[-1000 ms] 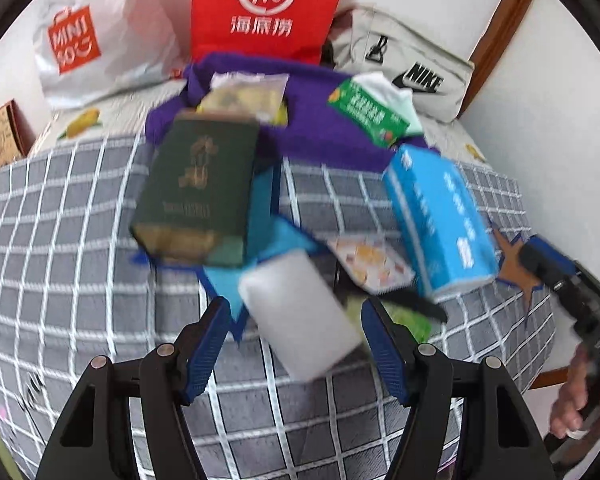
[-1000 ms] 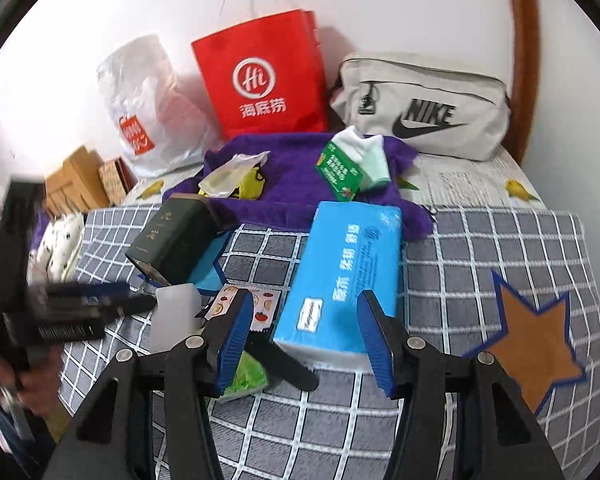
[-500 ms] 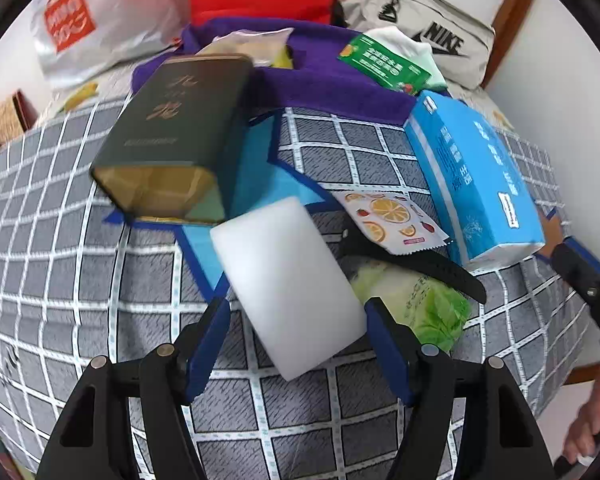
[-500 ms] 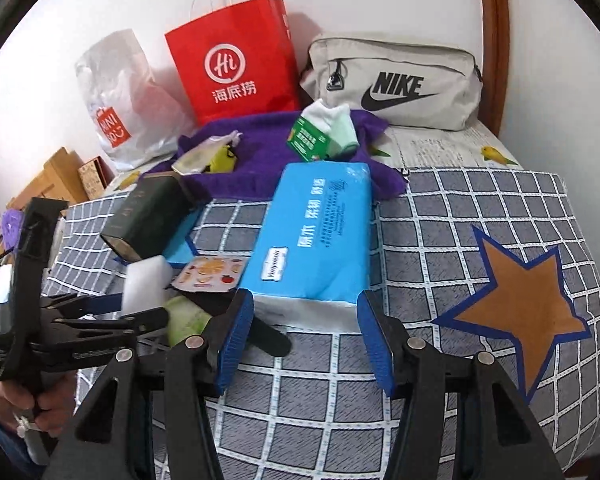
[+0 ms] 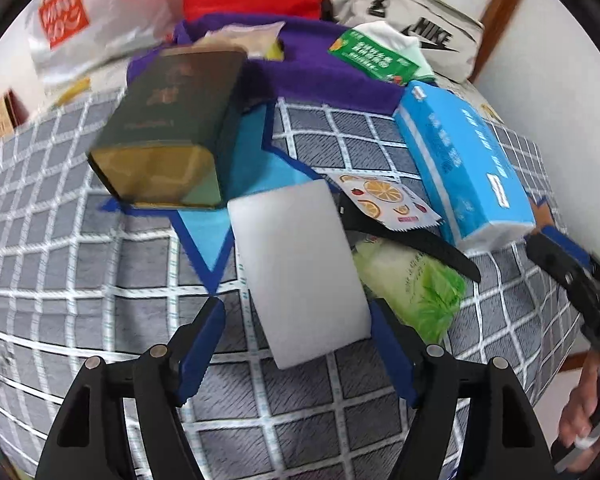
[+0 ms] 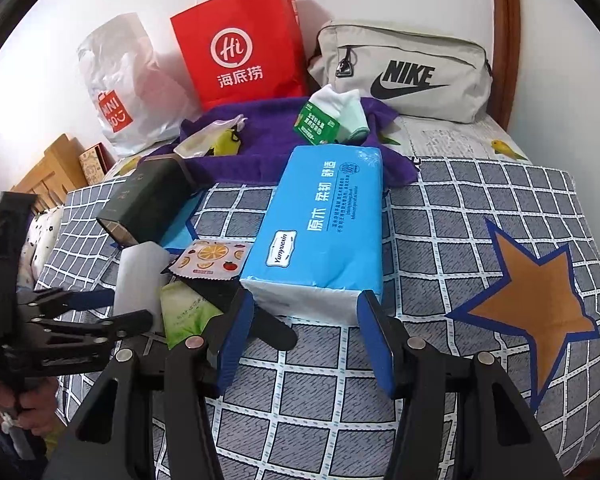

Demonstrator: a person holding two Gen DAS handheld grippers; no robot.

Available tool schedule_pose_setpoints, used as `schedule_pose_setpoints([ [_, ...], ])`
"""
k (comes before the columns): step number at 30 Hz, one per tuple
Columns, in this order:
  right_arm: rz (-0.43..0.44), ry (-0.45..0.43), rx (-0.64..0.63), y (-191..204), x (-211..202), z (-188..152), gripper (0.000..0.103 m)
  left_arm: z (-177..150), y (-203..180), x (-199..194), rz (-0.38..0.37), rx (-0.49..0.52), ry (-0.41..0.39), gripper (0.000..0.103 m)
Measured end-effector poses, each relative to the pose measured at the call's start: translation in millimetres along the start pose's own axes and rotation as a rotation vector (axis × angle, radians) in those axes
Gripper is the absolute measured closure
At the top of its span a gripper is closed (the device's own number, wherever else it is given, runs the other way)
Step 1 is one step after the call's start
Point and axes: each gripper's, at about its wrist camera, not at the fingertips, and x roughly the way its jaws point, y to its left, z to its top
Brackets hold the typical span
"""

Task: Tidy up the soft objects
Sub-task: 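Grasp the white foam block with the left gripper while the right gripper reaches the light-green tissue pack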

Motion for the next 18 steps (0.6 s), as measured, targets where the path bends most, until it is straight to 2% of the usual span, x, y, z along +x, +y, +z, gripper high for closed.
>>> schedule_pose_setpoints([
  [2,-0.002,0.0,0.001,-1,-1,-1,0.049,0,5,1,-0.049,-0.027,-0.011,0.046],
  [4,-0.006,0.003,0.008,-4,-1,-1,0.049,-1,5,-5,-0.071,-0.006,-0.022,0.051],
  [10,-0.009,0.003,0.024,-8,-2,-1,0.049,-8,8,-42,0.023,0.105,-0.089,0.051],
  [12,-0.006,0.006,0.017,-6,-2,-2,0.049,-11,12,-42,0.035,0.123,-0.052,0.05],
  [16,0.004,0.009,-0.005,0,0,-2,0.049,-14,21,-18,0.035,0.099,0.028,0.047],
  [18,0.006,0.01,-0.009,1,0,-3,0.049,-15,21,-12,0.034,0.093,0.023,0.045],
])
